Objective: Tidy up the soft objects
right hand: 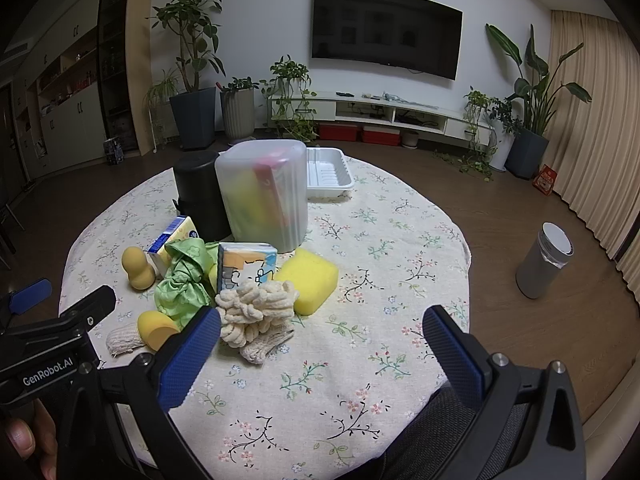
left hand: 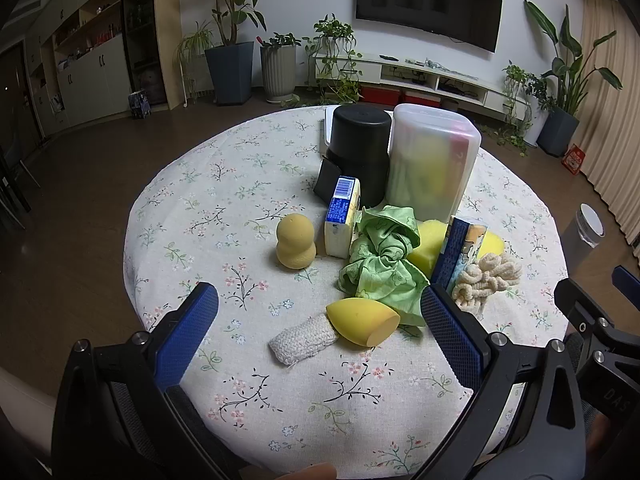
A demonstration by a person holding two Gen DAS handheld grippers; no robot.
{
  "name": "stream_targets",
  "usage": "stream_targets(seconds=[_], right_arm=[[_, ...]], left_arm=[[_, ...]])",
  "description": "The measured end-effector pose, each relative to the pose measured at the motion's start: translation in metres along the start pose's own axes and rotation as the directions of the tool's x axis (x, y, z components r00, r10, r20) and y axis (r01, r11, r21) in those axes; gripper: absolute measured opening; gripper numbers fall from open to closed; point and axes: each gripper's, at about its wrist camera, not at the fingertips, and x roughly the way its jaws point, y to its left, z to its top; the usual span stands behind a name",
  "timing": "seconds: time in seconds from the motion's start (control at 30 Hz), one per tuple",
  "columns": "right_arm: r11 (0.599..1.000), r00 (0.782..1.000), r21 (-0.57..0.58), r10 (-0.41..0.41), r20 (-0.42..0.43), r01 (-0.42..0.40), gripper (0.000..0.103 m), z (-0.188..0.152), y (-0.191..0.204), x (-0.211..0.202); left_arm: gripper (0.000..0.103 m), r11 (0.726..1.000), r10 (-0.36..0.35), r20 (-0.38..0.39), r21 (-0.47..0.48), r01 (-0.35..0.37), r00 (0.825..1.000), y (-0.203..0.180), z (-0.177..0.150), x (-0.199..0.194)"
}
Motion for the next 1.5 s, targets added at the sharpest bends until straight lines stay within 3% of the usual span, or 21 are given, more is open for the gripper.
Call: stream_targets(seconds=[0.63, 0.87, 0.97, 1.07, 1.2, 1.3, 1.43, 1.5], right_arm=[[1.0, 1.0, -0.002, 0.0, -0.004, 0.0, 0.103, -0.001, -0.002, 0.003], [1.0, 1.0, -0.001, 0.009, -0.023, -0.009, 0.103, -0.013, -0.021, 0.014], [1.0, 0.996, 0.0, 0.027, -0.082, -0.027, 0.103, -0.019, -0.027, 0.035], [0.998, 0.992, -0.013, 0.058, -0.11, -0.06, 0.103, -0.019, -0.024, 0.046], [0.996, 0.988, -0.042, 0.077, -0.132, -0.083, 0.103, -0.017, -0.019, 0.057], [0.992, 0.981, -0.033, 0.113, -0.16, -0.12, 0.103, -0.017, -0.014, 0.064], [0.987, 0.972, -0.042, 0.145, -0.185, -0.155, 0.103, -0.018, -0.004, 0.073], [0.987, 0.969, -0.036, 0.149, -0.195, -0.159, 0.103, -0.018, -0.002, 0.076]], left_arm=[[0.103, 1.0, -0.006, -0.009, 0.014, 0.006, 1.0, 0.0, -0.004, 0.0], [0.103, 0.995, -0.006, -0.087, 0.099, 0.015, 0.996, 0.013, -0.035, 0.01], [0.103, 0.991, -0.023, -0.149, 0.127, 0.042, 0.989, 0.014, -0.042, 0.024], [0.103, 0.986, -0.055, -0.175, 0.143, 0.081, 0.983, 0.01, -0.038, 0.036], [0.101, 0.99, -0.025, -0.188, 0.132, 0.051, 0.982, 0.024, -0.024, 0.047], [0.101, 0.991, -0.061, -0.249, 0.104, 0.09, 0.966, 0.037, -0.024, 0.051], [0.101, 0.986, -0.016, -0.296, 0.156, 0.065, 0.955, 0.033, -0.032, 0.06], [0.1, 0.982, -0.028, -0.302, 0.172, 0.083, 0.953, 0.028, -0.036, 0.059]])
